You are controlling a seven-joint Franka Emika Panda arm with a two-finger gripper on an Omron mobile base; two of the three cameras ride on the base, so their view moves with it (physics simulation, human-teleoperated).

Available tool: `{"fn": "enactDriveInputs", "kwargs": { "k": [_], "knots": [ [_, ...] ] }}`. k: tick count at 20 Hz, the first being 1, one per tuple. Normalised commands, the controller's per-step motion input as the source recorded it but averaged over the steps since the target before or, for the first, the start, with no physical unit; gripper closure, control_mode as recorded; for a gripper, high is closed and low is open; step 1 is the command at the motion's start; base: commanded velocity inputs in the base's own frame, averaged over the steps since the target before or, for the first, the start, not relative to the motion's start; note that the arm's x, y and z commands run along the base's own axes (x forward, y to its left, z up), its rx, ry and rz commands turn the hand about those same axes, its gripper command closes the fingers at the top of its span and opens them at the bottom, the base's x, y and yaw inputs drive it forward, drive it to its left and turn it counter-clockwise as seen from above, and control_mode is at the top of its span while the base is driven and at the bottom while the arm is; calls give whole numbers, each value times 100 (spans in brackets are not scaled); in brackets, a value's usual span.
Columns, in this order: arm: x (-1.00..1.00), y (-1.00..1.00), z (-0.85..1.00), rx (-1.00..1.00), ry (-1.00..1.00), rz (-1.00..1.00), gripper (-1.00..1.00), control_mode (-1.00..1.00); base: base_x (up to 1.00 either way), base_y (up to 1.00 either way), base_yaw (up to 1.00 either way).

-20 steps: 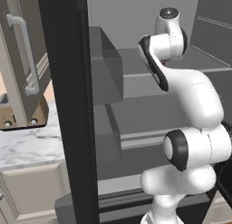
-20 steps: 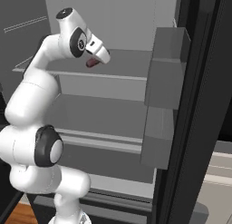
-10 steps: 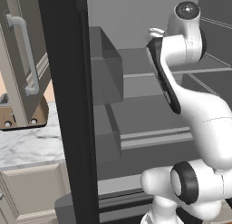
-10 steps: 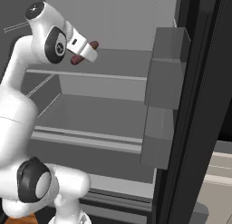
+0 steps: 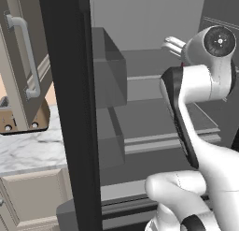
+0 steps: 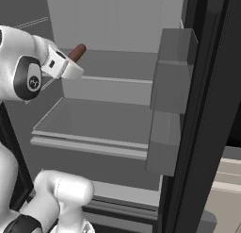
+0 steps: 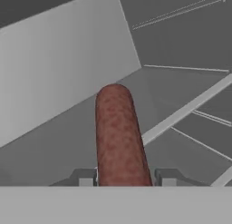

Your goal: Move the hot dog bun to the plate on the dining table and place the condiment next to that plate. Then navigate to the fridge and take the sausage and place it on the plate as well.

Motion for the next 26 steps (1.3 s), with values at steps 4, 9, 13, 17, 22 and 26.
{"fn": "enactDriveInputs", "kwargs": {
  "k": [4,9,13,17,22,26],
  "knots": [
    [-95,-1,0,0,-12,0,100,-100,0,0,0],
    [-65,-2,-5,0,-2,0,100,-100,0,0,0],
    [-3,4,0,-1,3,0,100,100,-15,0,-4],
    [0,0,0,0,0,0,100,100,-61,14,-40],
    [0,0,0,0,0,0,100,100,-89,34,-48],
    [0,0,0,0,0,0,100,100,-100,25,-46]
  ]
}}
